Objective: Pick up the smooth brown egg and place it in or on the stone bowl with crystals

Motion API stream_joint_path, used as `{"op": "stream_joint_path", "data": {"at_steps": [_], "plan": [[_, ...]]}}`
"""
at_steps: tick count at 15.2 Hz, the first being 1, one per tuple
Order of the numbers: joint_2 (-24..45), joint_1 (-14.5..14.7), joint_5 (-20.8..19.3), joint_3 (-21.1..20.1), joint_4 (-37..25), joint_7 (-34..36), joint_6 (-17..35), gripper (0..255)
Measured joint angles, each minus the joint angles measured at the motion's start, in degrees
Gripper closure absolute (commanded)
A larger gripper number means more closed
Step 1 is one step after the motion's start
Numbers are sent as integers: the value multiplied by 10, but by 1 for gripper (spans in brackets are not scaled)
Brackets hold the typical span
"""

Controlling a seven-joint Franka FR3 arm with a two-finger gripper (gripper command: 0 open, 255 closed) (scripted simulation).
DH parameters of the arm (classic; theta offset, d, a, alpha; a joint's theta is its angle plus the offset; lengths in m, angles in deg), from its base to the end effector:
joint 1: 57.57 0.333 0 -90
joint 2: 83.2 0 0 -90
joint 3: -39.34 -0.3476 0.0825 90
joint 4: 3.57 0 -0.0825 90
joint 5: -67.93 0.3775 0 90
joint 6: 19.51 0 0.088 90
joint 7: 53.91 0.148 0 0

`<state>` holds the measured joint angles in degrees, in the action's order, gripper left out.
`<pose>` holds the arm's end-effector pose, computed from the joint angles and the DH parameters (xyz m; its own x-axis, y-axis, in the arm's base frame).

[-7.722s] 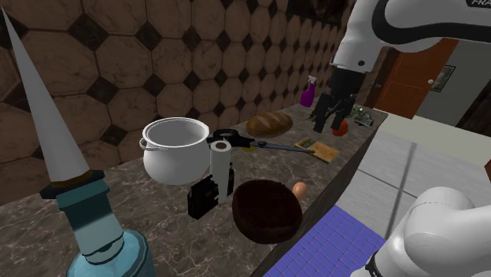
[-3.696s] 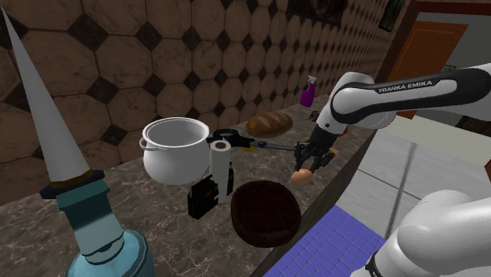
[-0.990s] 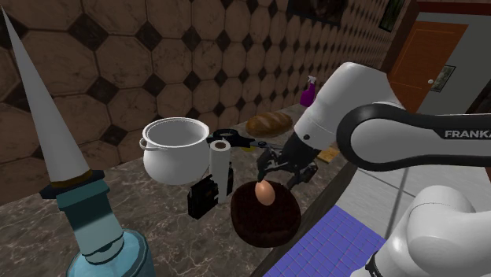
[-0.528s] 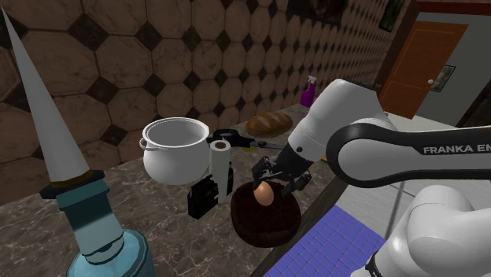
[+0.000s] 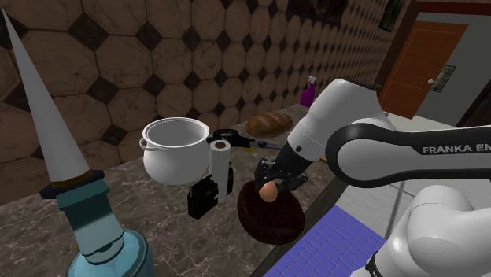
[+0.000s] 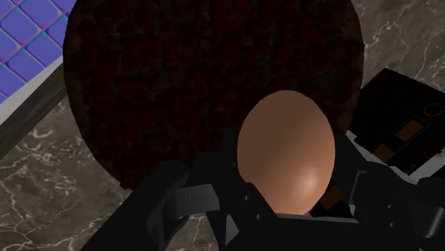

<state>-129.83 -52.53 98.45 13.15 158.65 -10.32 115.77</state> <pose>0.2741 0.1731 0.4099 0.7970 -0.5919 0.1201 -0.5348 -0.7840 -0.3153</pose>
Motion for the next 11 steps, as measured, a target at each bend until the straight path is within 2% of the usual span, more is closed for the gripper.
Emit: {"op": "stream_joint_path", "data": {"at_steps": [8,11], "plan": [[1,0,0,-1,2,0,-4,255],[-7,-4,-8,5,-10,2,-24,255]]}}
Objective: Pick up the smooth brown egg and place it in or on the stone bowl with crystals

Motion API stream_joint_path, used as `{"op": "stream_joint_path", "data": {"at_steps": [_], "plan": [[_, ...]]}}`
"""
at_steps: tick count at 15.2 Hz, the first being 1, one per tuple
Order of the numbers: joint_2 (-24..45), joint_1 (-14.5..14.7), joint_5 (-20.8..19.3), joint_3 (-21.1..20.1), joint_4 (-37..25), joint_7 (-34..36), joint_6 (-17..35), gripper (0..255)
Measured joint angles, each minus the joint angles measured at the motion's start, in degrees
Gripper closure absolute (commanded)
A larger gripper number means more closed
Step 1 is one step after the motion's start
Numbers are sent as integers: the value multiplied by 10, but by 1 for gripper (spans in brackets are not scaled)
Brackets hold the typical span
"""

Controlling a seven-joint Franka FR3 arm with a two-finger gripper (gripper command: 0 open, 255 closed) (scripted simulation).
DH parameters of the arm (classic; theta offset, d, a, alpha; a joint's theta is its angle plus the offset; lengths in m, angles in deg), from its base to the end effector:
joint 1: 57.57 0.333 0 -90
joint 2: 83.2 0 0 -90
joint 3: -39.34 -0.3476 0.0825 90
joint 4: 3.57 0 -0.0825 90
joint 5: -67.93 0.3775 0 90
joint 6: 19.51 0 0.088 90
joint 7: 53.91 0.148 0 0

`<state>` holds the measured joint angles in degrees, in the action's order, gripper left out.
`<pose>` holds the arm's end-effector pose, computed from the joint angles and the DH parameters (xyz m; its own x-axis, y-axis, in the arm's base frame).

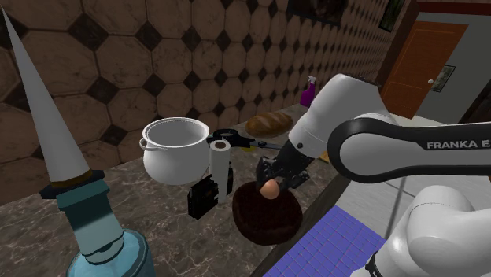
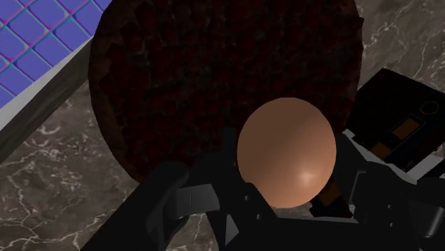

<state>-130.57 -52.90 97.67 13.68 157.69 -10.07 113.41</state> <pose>0.2728 0.1723 0.4172 0.7986 -0.5912 0.1131 -0.5379 -0.7852 -0.3067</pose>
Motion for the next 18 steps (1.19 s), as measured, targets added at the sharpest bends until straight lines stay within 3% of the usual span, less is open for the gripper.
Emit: {"op": "stream_joint_path", "data": {"at_steps": [13,18], "plan": [[-34,-17,-40,31,-81,18,-113,255],[-40,-11,-32,26,-58,16,-97,255]]}}
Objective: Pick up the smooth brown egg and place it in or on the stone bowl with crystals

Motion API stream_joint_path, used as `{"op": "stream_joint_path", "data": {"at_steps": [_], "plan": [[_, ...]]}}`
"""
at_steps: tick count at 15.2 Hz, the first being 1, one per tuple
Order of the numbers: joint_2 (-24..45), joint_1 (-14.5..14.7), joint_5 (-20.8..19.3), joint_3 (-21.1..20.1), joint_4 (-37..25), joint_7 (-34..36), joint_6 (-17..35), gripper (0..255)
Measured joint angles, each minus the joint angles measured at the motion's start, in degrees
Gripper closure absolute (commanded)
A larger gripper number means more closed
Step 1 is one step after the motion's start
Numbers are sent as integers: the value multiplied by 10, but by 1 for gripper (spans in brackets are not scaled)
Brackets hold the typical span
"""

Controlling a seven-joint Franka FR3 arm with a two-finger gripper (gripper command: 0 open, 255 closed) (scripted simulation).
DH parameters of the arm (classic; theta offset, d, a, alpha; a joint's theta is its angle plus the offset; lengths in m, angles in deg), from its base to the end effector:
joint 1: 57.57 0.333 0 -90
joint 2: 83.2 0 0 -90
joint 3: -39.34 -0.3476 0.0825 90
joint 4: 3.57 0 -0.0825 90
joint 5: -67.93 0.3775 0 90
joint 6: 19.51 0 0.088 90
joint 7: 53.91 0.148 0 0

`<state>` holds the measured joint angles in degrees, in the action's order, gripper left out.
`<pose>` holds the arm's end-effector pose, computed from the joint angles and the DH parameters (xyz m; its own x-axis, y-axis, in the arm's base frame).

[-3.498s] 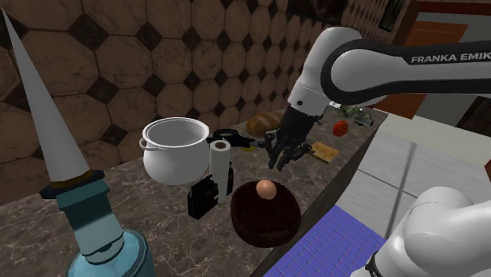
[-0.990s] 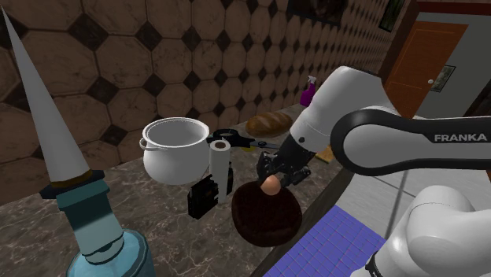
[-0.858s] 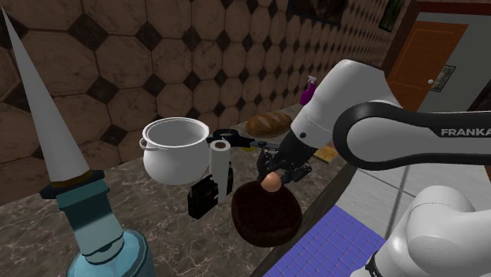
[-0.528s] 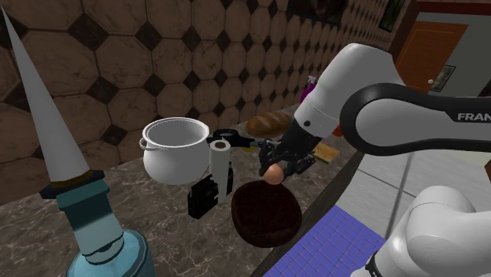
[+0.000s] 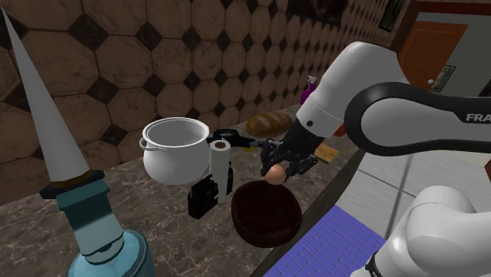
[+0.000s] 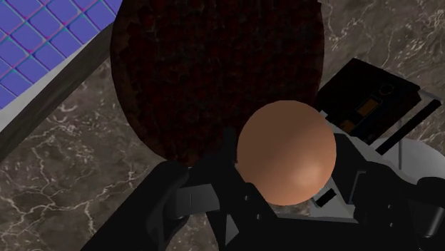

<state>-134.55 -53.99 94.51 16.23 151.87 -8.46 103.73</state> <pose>0.2655 0.1725 0.4692 0.7987 -0.5911 0.1128 -0.5380 -0.7854 -0.3061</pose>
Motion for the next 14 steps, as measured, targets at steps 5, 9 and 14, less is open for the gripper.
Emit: {"op": "stream_joint_path", "data": {"at_steps": [5,9,14], "plan": [[10,6,14,-9,31,-8,40,255],[21,13,28,-21,58,-13,77,255],[30,16,35,-26,69,-16,97,255]]}}
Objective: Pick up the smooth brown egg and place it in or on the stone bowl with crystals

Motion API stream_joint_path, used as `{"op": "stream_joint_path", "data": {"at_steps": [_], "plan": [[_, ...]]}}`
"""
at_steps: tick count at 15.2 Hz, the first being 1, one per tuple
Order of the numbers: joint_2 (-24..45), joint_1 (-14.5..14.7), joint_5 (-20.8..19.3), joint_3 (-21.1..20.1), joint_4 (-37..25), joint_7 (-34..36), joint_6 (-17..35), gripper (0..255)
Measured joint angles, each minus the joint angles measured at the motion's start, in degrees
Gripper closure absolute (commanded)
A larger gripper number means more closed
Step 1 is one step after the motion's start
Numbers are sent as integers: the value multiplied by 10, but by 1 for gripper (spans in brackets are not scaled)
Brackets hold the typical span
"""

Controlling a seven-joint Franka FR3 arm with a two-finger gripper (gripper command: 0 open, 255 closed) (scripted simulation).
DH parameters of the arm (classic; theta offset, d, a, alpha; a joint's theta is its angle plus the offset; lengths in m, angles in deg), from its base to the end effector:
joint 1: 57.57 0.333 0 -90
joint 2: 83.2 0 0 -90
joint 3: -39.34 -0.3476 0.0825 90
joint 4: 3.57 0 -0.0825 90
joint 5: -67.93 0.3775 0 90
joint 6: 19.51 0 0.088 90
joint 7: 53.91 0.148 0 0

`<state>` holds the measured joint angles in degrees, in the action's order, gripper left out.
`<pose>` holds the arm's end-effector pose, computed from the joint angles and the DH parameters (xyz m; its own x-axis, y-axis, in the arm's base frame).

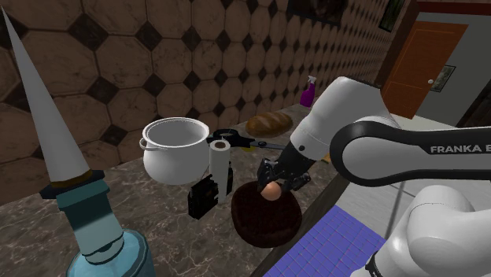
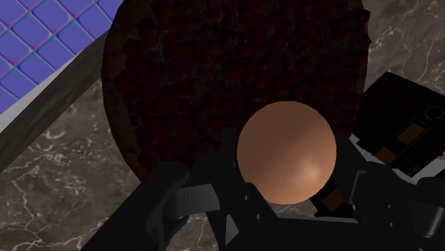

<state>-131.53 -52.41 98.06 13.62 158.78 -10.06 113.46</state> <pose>0.2674 0.1707 0.4130 0.7986 -0.5912 0.1128 -0.5381 -0.7853 -0.3063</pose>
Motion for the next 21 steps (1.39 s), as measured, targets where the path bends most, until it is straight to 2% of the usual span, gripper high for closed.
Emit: {"op": "stream_joint_path", "data": {"at_steps": [3,4,10,15,21], "plan": [[0,0,0,0,0,0,1,255],[0,0,0,0,0,0,1,0],[0,0,0,0,0,0,1,0],[-58,-4,-27,29,-30,10,-88,0],[-63,-6,-31,34,-34,9,-98,0]]}}
